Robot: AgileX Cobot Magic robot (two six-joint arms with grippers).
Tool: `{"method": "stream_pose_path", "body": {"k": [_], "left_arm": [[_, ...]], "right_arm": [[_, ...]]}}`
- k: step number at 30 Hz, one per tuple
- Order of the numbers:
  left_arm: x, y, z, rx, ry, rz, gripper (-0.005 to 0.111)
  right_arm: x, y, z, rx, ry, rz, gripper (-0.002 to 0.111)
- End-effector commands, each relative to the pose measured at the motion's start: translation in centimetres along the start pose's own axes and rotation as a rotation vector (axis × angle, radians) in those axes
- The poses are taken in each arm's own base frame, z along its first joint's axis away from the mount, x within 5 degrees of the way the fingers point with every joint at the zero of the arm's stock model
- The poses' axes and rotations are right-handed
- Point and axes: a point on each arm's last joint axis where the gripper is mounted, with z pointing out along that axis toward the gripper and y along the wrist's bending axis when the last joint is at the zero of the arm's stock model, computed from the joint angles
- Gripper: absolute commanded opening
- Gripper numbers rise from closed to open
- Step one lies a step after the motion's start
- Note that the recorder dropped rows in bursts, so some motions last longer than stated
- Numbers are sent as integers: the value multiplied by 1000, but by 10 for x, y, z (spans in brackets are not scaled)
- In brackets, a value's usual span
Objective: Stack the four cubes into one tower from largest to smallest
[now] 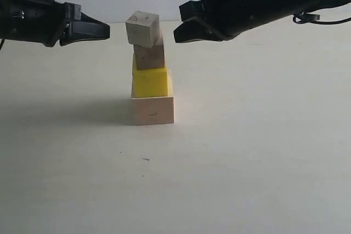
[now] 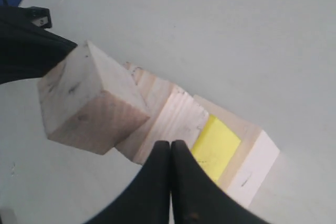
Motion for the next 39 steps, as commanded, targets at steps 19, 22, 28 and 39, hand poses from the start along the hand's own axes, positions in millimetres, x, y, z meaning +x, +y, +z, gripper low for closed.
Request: {"method": "stream_pose_path", "body": {"k": [19, 22, 28, 39], "left_arm": [[-2, -23, 9, 118, -16, 34, 0], [-2, -23, 11, 104, -13, 37, 0], [-2, -22, 11, 97, -13, 38, 0], [-2, -22, 11, 98, -16, 36, 0]], "right_arm": [[-8, 21, -10, -129, -38, -2, 0], [-8, 20, -10, -121, -42, -4, 0], [-5, 13, 0, -137, -31, 21, 0], [-3, 9, 5, -156, -32, 26, 0]]}}
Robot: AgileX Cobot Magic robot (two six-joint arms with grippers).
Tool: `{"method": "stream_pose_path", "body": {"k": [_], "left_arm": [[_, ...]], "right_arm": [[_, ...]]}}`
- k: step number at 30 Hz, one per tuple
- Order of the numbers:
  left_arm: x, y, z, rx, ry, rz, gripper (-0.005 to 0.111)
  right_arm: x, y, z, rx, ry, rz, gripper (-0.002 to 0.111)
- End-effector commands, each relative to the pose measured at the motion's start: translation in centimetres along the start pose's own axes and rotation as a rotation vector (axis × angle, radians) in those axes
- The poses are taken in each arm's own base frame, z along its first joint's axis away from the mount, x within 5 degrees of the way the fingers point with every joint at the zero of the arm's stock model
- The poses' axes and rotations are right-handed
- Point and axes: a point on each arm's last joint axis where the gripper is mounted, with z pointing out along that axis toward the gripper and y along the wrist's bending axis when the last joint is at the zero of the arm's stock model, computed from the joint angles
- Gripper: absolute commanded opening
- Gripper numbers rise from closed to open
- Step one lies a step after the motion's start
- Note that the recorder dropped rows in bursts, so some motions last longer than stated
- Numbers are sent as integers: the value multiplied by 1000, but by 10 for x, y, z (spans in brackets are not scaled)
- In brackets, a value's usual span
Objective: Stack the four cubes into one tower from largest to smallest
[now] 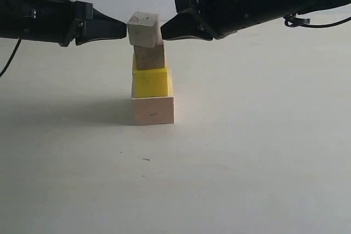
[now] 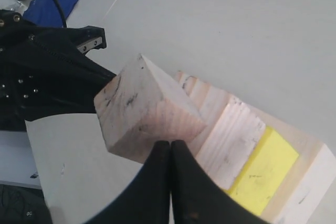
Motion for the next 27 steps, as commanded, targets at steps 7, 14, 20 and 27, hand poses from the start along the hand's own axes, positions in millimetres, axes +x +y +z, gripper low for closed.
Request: {"method": "stream_pose_path", "body": {"k": [7, 14, 20, 27], "left_arm": [[-3, -4, 0, 18, -12, 8, 0], [-3, -5, 0, 35, -9, 8, 0], [-3, -6, 0, 40, -10, 6, 0], [-3, -6, 0, 42, -11, 5, 0]], "right_arm": [[-5, 2, 0, -10, -37, -39, 0], [-7, 1, 0, 9, -56, -54, 0], [-8, 0, 1, 1, -67, -55, 0], [-5, -10, 12, -27, -49, -29, 0]]}}
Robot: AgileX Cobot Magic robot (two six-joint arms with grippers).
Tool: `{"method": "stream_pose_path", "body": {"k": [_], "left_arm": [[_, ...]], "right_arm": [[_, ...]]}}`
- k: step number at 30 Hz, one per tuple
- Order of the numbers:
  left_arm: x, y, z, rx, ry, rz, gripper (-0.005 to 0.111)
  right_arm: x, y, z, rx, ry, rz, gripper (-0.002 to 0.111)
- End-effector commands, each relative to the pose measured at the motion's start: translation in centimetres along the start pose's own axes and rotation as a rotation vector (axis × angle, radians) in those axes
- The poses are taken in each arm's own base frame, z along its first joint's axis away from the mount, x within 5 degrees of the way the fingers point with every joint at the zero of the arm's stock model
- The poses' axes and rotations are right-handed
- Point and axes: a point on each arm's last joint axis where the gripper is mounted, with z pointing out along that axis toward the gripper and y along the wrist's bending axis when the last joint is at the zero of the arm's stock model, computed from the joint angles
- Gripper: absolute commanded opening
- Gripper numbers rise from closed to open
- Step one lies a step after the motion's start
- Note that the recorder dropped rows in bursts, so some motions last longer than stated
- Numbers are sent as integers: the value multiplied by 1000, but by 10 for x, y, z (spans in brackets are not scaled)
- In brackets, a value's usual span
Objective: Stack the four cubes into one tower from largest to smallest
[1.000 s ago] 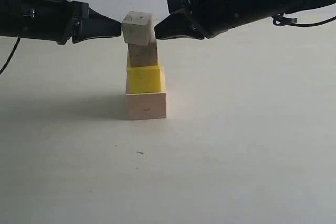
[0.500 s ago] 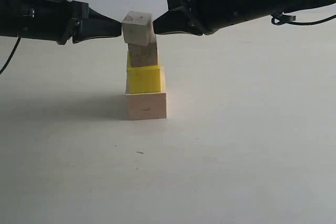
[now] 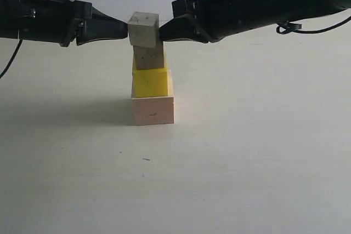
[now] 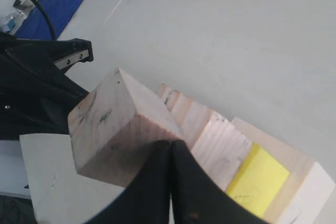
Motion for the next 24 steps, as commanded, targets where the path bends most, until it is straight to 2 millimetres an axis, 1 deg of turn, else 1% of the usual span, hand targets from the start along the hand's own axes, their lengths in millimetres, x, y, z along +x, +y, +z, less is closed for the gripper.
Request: {"method": "stream_pose_path", "body": {"k": [1, 5, 24], "left_arm": [[-3, -4, 0, 21, -16, 5, 0], [-3, -4, 0, 21, -16, 5, 0], [-2, -6, 2, 26, -10, 10, 0]], "right_arm": [[-8, 4, 1, -28, -18, -27, 0], [-14, 7, 0, -33, -31, -46, 0], [-14, 7, 0, -35, -28, -48, 0]]}}
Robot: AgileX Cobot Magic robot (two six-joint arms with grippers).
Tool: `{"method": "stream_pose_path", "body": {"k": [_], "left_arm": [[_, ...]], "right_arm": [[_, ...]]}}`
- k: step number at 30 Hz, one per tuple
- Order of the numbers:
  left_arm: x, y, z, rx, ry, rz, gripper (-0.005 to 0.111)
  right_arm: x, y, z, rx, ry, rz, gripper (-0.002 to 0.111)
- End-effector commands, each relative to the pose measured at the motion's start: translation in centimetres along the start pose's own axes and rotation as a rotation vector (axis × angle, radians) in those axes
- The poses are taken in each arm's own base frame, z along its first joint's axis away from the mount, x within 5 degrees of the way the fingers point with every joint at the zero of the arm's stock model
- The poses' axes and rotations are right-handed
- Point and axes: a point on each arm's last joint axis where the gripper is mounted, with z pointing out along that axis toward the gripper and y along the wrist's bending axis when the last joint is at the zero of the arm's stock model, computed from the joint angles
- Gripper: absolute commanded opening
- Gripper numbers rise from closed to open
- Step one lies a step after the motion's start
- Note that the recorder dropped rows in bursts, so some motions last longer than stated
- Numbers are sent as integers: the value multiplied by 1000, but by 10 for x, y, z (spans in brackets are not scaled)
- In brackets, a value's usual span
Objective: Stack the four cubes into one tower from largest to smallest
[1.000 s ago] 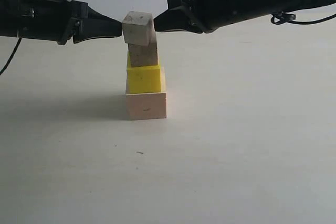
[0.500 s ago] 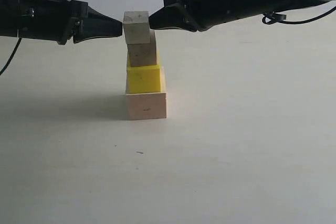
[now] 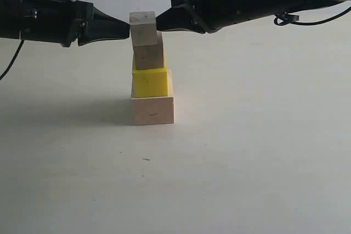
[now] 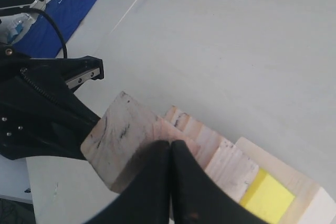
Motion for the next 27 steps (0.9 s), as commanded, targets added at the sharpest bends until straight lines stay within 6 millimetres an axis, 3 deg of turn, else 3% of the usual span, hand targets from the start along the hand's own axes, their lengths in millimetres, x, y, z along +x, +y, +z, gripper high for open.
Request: {"method": "stream_pose_path", "body": {"k": [1, 11, 20, 27], "left_arm": [[-3, -5, 1, 17, -14, 7, 0], [-3, -4, 1, 10, -15, 7, 0], [-6, -3, -3, -29, -32, 16, 0], [-17, -1, -26, -71, -94, 30, 0]], "right_arm": [[-2, 3, -1, -12, -4, -18, 0], [-4, 5, -2, -8, -10, -28, 0], [-13, 16, -21, 112, -20, -104, 0], [-18, 25, -34, 172, -48, -154, 0]]}}
